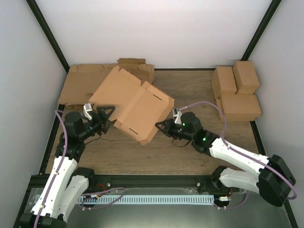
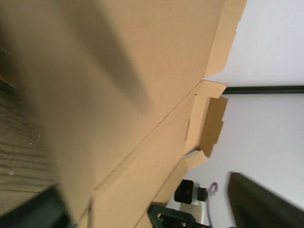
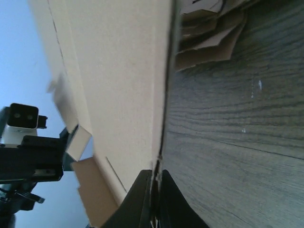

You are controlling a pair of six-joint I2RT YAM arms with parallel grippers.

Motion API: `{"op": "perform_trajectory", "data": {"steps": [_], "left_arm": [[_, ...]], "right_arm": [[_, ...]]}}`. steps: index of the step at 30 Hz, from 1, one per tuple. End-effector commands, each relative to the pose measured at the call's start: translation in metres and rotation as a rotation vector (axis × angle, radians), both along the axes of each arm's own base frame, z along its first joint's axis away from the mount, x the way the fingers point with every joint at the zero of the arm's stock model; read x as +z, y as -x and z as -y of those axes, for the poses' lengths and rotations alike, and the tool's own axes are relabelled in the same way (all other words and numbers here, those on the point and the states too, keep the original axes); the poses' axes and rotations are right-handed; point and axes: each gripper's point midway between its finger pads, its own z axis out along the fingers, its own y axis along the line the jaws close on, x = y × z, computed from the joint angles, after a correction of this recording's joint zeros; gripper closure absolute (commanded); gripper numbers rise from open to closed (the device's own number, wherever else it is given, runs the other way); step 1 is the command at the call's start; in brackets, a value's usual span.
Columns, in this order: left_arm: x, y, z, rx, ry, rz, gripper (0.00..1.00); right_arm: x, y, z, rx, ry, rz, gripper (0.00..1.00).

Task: Fold the paper box

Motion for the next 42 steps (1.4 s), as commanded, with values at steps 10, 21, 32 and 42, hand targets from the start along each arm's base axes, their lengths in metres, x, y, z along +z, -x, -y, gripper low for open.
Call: {"op": "perform_trajectory", "data": {"steps": [10,21,32,42], "left_arm": [[0.088,0.024,-0.082,0.328,-0.510,0.145,0.00],[0.155,0.009,-0.076,0.244,-0.754,0.427,0.00],[0.051,-0.057,0.017,-0.279,-0.532,0.374,0.00],[-0.029,-0.073,0.027,-0.361,-0.575,0.212,0.00]], "right_arm": [[0.034,0.018,0.044,0.366,0.454,0.271,0.99],[0.019,0.059,0.065,0.503,0.515,0.236,0.99],[-0.026,-0.007,0.072,0.465,0.851,0.190,0.99],[-0.042,-0.063,0.077,0.474,1.350,0.250,0.99]]}}
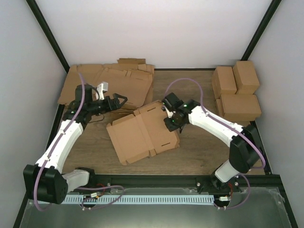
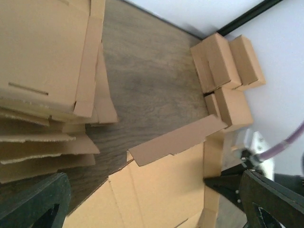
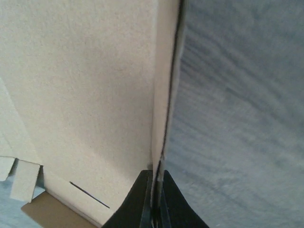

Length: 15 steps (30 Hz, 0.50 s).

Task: Fold the paper box

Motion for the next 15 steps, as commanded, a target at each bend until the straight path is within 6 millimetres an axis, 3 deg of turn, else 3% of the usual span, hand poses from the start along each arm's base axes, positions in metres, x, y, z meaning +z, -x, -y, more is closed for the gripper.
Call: {"op": "perform_trajectory", "data": {"steps": [1,4,7,15], "left_arm": [[-0.048,-0.003,0.008,-0.037,-0.049,-0.060,0.00],[-0.085,-0.001,0.015,-0.060,-0.066,-0.162,0.00],[-0.109,0.005,0.027,-0.095,-0.079,-0.215,0.00],[-0.141,0.042,0.080,-0.216,-0.055,-0.278,0.00]], "right_arm": [[0.025,-0.029,0.004,0.092,0.226,0.187,0.99],[0.023,-0.045,0.018,0.153,0.380,0.274,0.99],[0.037,-0.059,0.032,0.219,0.492,0.413,0.99],[0.110,-0.086,0.005,0.376,0.449,0.734,0.99]]}}
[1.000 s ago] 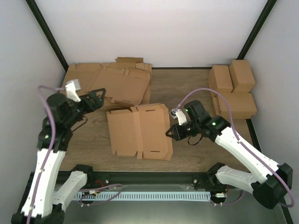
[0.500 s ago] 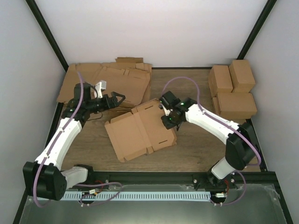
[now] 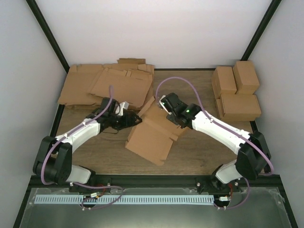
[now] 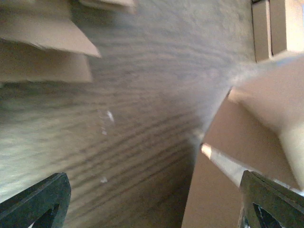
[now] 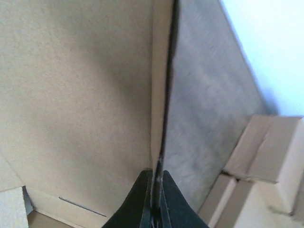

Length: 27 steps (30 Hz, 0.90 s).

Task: Fold the paper box

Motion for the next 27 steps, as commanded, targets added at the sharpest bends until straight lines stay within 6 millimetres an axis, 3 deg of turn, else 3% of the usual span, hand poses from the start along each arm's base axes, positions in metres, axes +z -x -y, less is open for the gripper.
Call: {"op": "perform_trajectory", "data": {"steps": [1,7,10,21,27], "left_arm": [[-0.008,0.013,0.030,-0.037,0.041,0.016,0.00],[-0.044,0.033,0.034,0.021,0.017,-0.052,0.00],[-0.042,0.031,0.022,0.070,-0.032,-0.034,0.00],[0.029,0.039,-0.016,0.158,-0.096,0.098,0.00],[0.094,0.024,-0.024,0.194,0.097,0.229,0.00]], "right_arm": [[0.064,-0.030,-0.016,0.097,0.005,0.238,0.99],[0.061,-0.022,-0.032,0.189,0.054,0.282,0.99],[0.052,-0.017,-0.034,0.206,0.085,0.291,0.99],[0.019,-0.017,-0.030,0.193,0.113,0.324,0.99],[0.006,0.006,-0.055,0.298,0.109,0.312,0.99]]}}
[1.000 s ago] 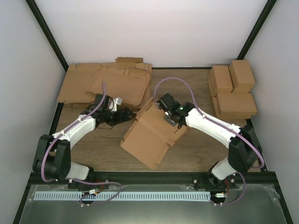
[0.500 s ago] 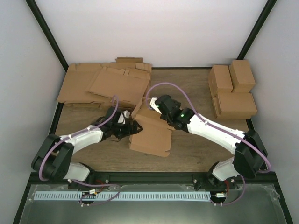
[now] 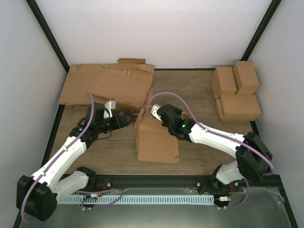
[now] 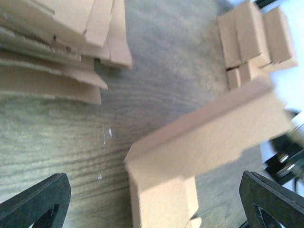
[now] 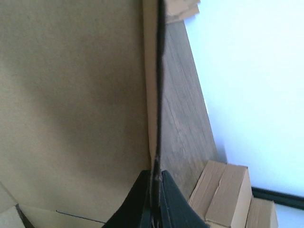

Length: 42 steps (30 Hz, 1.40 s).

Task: Fold the paper box

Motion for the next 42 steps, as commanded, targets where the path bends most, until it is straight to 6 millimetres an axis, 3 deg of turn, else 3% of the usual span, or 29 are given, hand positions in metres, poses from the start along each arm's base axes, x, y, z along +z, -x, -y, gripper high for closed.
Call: {"op": "perform_trajectory", "data": {"steps": [1,6,13,16,26,34,38,42], "left_arm": [[0.043,-0.009,-0.002,-0.025,0.100,0.100,0.00],[0.058,-0.018,0.012,-0.153,0.076,0.164,0.00],[0.018,-0.014,0.028,-0.243,0.107,0.055,0.00],[0.009,-0.012,0.029,-0.243,0.123,0.058,0.00],[0.013,-0.011,0.053,-0.346,0.122,0.045,0.00],[0.017,-0.003,0.059,-0.415,0.096,0.041,0.00],[0.013,0.002,0.064,-0.438,0.087,0.016,0.00],[0.013,0.001,0.065,-0.446,0.075,0.016,0.00]], "right_arm": [[-0.002,0.020,-0.029,0.102,-0.009,0.019,0.99],[-0.022,0.045,-0.042,0.183,0.090,0.040,0.99],[-0.033,0.064,-0.051,0.178,0.094,0.057,0.99],[-0.042,0.069,-0.051,0.143,0.113,0.051,0.99],[-0.051,0.099,-0.055,0.065,0.084,0.128,0.99],[-0.064,0.122,-0.041,-0.017,0.070,0.140,0.99],[-0.070,0.124,-0.028,-0.097,0.069,0.140,0.97],[-0.063,0.124,-0.018,-0.177,0.024,0.182,0.94]]}}
